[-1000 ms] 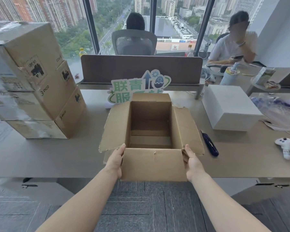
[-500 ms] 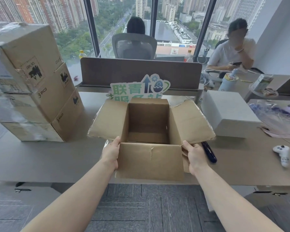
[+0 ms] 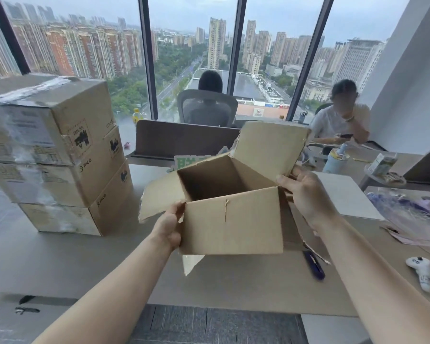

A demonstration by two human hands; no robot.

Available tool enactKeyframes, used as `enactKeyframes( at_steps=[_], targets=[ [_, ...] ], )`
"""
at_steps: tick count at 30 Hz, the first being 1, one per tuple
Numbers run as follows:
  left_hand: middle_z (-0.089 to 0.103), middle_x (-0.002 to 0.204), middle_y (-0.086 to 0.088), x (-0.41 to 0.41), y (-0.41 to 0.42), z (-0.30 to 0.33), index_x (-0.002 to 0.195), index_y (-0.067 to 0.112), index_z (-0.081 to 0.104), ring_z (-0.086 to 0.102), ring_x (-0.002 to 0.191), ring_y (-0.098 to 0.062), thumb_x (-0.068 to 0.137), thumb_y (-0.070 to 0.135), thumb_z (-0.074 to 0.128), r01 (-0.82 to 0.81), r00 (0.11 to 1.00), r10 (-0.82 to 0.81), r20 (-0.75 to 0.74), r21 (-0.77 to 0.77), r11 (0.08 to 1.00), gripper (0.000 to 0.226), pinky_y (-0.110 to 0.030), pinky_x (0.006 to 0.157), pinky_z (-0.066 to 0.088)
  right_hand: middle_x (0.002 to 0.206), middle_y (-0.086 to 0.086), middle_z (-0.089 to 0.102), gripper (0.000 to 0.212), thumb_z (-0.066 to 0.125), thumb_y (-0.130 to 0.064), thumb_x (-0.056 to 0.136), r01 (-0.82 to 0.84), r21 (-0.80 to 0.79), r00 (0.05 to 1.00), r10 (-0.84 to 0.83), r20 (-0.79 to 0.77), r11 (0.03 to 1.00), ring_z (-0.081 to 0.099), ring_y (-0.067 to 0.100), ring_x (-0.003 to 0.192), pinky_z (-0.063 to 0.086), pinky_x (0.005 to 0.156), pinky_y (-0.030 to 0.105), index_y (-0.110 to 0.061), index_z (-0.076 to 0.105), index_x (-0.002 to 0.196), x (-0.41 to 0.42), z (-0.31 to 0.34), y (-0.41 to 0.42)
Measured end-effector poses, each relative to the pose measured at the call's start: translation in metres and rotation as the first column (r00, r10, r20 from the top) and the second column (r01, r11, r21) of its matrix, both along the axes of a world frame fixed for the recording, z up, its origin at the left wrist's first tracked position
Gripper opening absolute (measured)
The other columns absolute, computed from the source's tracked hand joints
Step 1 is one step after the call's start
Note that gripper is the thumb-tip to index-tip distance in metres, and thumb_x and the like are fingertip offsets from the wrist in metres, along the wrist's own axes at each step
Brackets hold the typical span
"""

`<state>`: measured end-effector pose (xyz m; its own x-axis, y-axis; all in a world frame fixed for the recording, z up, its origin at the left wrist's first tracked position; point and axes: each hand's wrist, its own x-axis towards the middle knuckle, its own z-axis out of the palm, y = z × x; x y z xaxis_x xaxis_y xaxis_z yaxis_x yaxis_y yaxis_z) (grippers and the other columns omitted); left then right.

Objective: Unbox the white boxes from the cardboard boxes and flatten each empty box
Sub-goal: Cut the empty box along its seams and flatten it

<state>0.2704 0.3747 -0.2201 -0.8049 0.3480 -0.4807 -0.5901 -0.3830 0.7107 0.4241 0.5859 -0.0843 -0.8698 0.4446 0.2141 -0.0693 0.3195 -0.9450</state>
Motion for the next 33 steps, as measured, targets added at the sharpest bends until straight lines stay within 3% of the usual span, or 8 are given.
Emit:
enactKeyframes(
  at_steps=[4, 9, 14, 18, 20, 24, 29, 33],
  targets=[
    [0.066, 0.113, 0.001, -0.015, -0.005, 0.012, 0.092, 0.019, 0.066, 0.056, 0.087, -0.013, 0.104, 0.04, 0.034, 0.092, 0.994, -0.093, -0.061, -0.017, 0.996, 0.04, -0.029, 0.081, 0.041, 0.106, -0.008, 0.075, 0.026, 0.055, -0.015, 0.094, -0.036, 0.143, 0.999, 0.037, -0.006, 0.989, 0.067, 0.019, 0.105, 0.05, 0.097, 0.044, -0.027, 0.073, 0.108, -0.007, 0.016, -0.011],
    [0.069, 0.117, -0.01, -0.02, -0.053, 0.014, 0.117, 0.007, 0.062, 0.065, 0.102, -0.028, 0.096, 0.067, 0.029, 0.338, 0.941, -0.338, 0.006, -0.024, 0.941, 0.072, -0.04, 0.083, 0.052, 0.104, -0.003, 0.075, 0.027, 0.055, -0.027, 0.086, -0.091, 0.181, 0.995, 0.083, 0.049, 0.979, 0.065, 0.028, 0.106, 0.046, 0.1, 0.054, -0.031, 0.072, 0.106, -0.016, -0.006, -0.032],
    [0.057, 0.137, -0.014, -0.025, -0.117, 0.002, 0.137, 0.007, 0.05, 0.071, 0.086, -0.029, 0.089, 0.062, 0.046, 0.279, 0.946, -0.313, 0.087, 0.28, 0.919, 0.073, -0.034, 0.057, 0.06, 0.07, -0.008, 0.062, 0.018, 0.052, -0.038, 0.084, -0.126, 0.383, 0.986, 0.073, 0.151, 0.915, 0.058, 0.02, 0.073, 0.052, 0.075, 0.049, -0.022, 0.058, 0.078, -0.027, -0.034, -0.042],
    [0.058, 0.134, -0.019, -0.017, -0.126, -0.002, 0.138, 0.007, 0.051, 0.065, 0.101, -0.04, 0.087, 0.055, 0.049, 0.24, 0.964, -0.264, 0.034, 0.319, 0.917, 0.071, -0.055, 0.076, 0.057, 0.059, 0.001, 0.046, 0.029, 0.056, -0.028, 0.093, -0.168, 0.522, 0.984, 0.106, 0.146, 0.836, 0.039, 0.011, 0.057, 0.035, 0.058, 0.035, -0.012, 0.042, 0.073, -0.033, -0.041, -0.052],
    [0.057, 0.135, -0.021, -0.015, -0.119, 0.001, 0.136, 0.008, 0.053, 0.059, 0.112, -0.045, 0.087, 0.055, 0.049, 0.224, 0.97, -0.242, 0.023, 0.305, 0.926, 0.068, -0.069, 0.089, 0.046, 0.057, -0.003, 0.04, 0.035, 0.058, -0.017, 0.095, -0.167, 0.535, 0.986, 0.131, 0.105, 0.828, 0.034, 0.008, 0.055, 0.03, 0.056, 0.033, -0.016, 0.035, 0.069, -0.032, -0.032, -0.056],
    [0.06, 0.131, -0.025, -0.018, -0.096, 0.016, 0.128, 0.003, 0.057, 0.056, 0.117, -0.049, 0.088, 0.058, 0.046, 0.196, 0.977, -0.214, 0.02, 0.326, 0.925, 0.069, -0.076, 0.097, 0.033, 0.053, -0.012, 0.029, 0.047, 0.056, -0.005, 0.096, -0.149, 0.462, 0.987, 0.161, 0.014, 0.874, 0.025, 0.006, 0.052, 0.021, 0.051, 0.022, -0.022, 0.025, 0.066, -0.029, -0.008, -0.052],
    [0.06, 0.13, -0.025, -0.025, -0.047, 0.049, 0.126, 0.001, 0.061, 0.057, 0.116, -0.049, 0.086, 0.067, 0.048, 0.203, 0.977, -0.212, -0.022, 0.387, 0.899, 0.079, -0.078, 0.094, 0.035, 0.056, -0.009, 0.027, 0.038, 0.055, -0.012, 0.097, 0.004, 0.558, 0.982, 0.103, -0.16, 0.83, 0.025, 0.006, 0.054, 0.021, 0.051, 0.024, -0.02, 0.031, 0.069, -0.018, 0.024, -0.025],
    [0.06, 0.127, -0.029, -0.03, -0.008, 0.073, 0.127, -0.001, 0.058, 0.058, 0.115, -0.049, 0.078, 0.083, 0.043, 0.197, 0.979, -0.2, -0.04, 0.442, 0.875, 0.099, -0.07, 0.093, 0.043, 0.059, -0.014, 0.044, 0.011, 0.053, -0.014, 0.095, 0.187, 0.698, 0.925, 0.116, -0.363, 0.692, 0.039, -0.001, 0.055, 0.026, 0.053, 0.013, -0.015, 0.057, 0.085, -0.007, 0.055, -0.01]
  ],
)
